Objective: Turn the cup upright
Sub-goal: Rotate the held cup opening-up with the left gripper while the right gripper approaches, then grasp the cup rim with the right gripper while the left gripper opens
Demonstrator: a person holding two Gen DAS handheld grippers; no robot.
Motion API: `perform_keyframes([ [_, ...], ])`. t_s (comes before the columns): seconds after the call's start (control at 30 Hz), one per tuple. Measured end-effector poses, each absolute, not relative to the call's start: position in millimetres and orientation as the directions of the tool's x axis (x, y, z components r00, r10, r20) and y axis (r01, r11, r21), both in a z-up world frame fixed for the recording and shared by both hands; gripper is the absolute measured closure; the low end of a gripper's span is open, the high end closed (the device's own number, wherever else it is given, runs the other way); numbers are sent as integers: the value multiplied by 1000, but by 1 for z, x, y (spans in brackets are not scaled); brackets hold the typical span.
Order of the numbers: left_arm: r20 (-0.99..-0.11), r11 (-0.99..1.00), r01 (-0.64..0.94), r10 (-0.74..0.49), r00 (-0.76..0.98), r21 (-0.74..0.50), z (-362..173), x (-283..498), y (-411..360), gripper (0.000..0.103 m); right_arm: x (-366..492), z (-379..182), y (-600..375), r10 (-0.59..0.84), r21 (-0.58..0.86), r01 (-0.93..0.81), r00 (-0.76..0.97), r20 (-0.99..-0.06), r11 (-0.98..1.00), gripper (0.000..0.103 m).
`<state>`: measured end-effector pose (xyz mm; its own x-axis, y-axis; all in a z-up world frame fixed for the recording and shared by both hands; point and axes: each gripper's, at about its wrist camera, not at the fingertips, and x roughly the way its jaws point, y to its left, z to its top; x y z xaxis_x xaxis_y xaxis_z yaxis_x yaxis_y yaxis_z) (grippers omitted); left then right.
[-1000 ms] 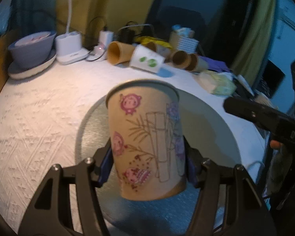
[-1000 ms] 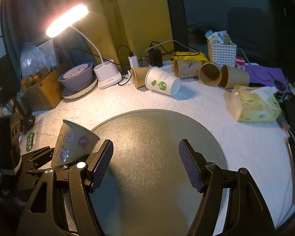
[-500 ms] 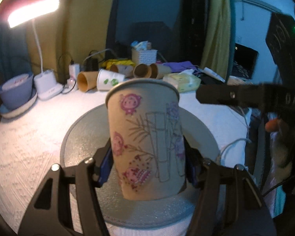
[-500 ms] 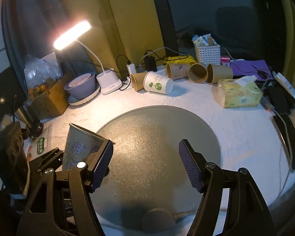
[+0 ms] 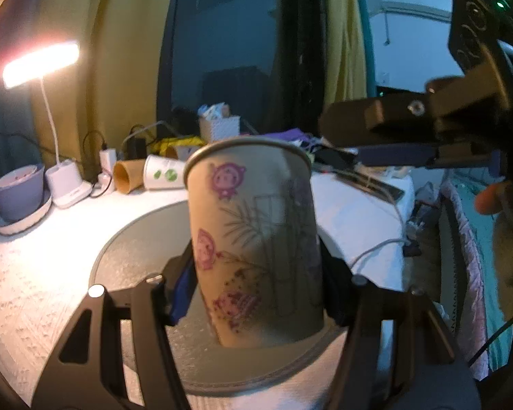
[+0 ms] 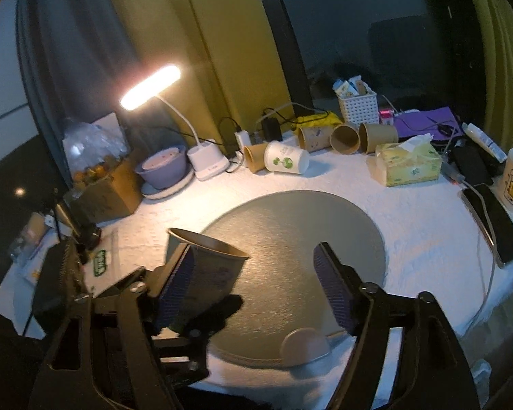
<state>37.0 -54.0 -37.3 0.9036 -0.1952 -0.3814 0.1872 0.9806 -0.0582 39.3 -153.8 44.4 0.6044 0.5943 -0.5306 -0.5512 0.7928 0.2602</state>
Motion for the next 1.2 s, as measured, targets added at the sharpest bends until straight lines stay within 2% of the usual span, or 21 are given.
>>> perform_keyframes([
  [0.23,-269,977,213,-210,940,-18,-24,17,-64,41,25,52,-158,626,286,-568,599,-499,772,24],
  [0.4,-221,975,223,-216,951,4,-20,9,-69,41,18,57,-160,655,309,-586,586,-477,749,24],
  [0.77,-170,964,259,-245,954,63,-16,-4,-83,41,16,59,-163,722,385,-615,527,-448,688,24],
  [1.07,-112,945,278,-262,959,174,-17,-23,-105,41,21,55,-159,754,436,-621,475,-453,652,24],
  [1.2,-111,946,277,-261,959,170,-16,-23,-105,41,23,53,-159,761,454,-615,462,-455,644,24],
])
